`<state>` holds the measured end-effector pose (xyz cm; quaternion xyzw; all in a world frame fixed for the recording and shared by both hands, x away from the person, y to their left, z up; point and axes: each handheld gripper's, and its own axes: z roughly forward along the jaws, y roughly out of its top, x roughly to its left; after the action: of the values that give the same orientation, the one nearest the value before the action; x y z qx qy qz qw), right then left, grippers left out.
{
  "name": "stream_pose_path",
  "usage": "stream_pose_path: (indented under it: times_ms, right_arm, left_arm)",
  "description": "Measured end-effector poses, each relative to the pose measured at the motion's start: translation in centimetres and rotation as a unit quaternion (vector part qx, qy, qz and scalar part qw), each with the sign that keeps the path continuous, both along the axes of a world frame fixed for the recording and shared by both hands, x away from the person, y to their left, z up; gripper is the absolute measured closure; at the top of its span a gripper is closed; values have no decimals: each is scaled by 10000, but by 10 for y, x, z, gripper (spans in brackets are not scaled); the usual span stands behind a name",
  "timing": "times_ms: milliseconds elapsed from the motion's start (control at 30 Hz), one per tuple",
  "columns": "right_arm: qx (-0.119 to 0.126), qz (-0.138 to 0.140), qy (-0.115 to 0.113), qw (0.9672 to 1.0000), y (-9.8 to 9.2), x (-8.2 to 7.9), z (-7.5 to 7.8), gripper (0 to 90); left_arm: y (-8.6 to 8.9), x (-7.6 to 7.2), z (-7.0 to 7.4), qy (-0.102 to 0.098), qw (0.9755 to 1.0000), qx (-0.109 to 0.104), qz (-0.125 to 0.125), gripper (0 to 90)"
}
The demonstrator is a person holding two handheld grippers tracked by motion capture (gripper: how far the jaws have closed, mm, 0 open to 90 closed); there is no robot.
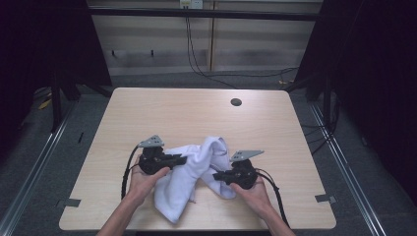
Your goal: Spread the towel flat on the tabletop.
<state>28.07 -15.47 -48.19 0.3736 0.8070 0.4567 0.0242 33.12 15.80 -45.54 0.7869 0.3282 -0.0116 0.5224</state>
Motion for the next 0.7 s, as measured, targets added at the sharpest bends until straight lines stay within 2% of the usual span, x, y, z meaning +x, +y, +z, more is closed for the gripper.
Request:
stream_pose_path:
  times_ms: [33, 67, 100, 133, 200, 233, 267, 300, 333, 367, 400, 433, 500, 533, 567, 600, 633, 667, 700]
  right_arm:
    - [118, -101, -44, 9999, -6, 1, 8, 891]
    - [118, -101, -44, 9999, -6, 1, 8, 891]
    - [266, -311, -275, 9988, -20, 6, 27, 891]
    - [279, -377, -364, 9982, -24, 8, 34, 891]
    - [357, -570, -574, 9961, -36, 13, 53, 891]
    - [382, -644, -690, 9948, -41, 16, 63, 891]
    - [432, -750, -796, 9931, -45, 17, 74, 891]
    - [432, -750, -796, 9931, -45, 17, 74, 891]
    - [519, -897, -1033, 9892, -55, 23, 98, 891]
    - [530, -944, -1117, 9878, -58, 25, 106, 891]
    - [530, -944, -1117, 9878, -58, 25, 106, 891]
    - [672, -1156, -1275, 9828, -69, 33, 127, 891]
    - [707, -1270, -1430, 9790, -75, 38, 143, 891]
    - [726, -1334, -1517, 9767, -79, 40, 152, 891]
    - [726, -1334, -1517, 9767, -79, 40, 152, 891]
    - [829, -1458, -1658, 9718, -84, 47, 168, 890]
    - [829, -1458, -1658, 9718, -84, 47, 168, 890]
    - [848, -1481, -1716, 9703, -84, 53, 178, 890]
    - [794, -1480, -1727, 9706, -83, 56, 179, 890]
  left_arm:
    - [6, 1, 3, -16, 9999, -121, 51, 811]
    - [6, 1, 3, -16, 9999, -121, 51, 814]
    - [17, 1, 10, -64, 9992, -333, 202, 820]
    - [23, 1, 14, -57, 9984, -476, 297, 822]
    - [31, 1, 21, -181, 9977, -451, 472, 826]
    - [35, 1, 25, -223, 9971, -507, 531, 827]
    - [41, 1, 30, -251, 9957, -657, 607, 828]
    - [41, 1, 30, -251, 9957, -657, 607, 828]
    - [50, 2, 36, -254, 9936, -812, 743, 829]
    - [50, 2, 36, -254, 9936, -812, 743, 828]
    - [55, 3, 40, -261, 9927, -844, 820, 828]
    - [64, 6, 46, -274, 9899, -979, 990, 828]
    - [75, 8, 52, -280, 9874, -1071, 1134, 829]
    - [79, 9, 54, -241, 9857, -1207, 1151, 828]
    - [79, 9, 54, -241, 9857, -1207, 1151, 828]
    - [87, 8, 60, -232, 9827, -1408, 1179, 828]
    - [87, 8, 60, -232, 9827, -1408, 1179, 828]
    - [89, 8, 63, -200, 9809, -1571, 1133, 827]
    - [87, 7, 67, -248, 9826, -1369, 1229, 824]
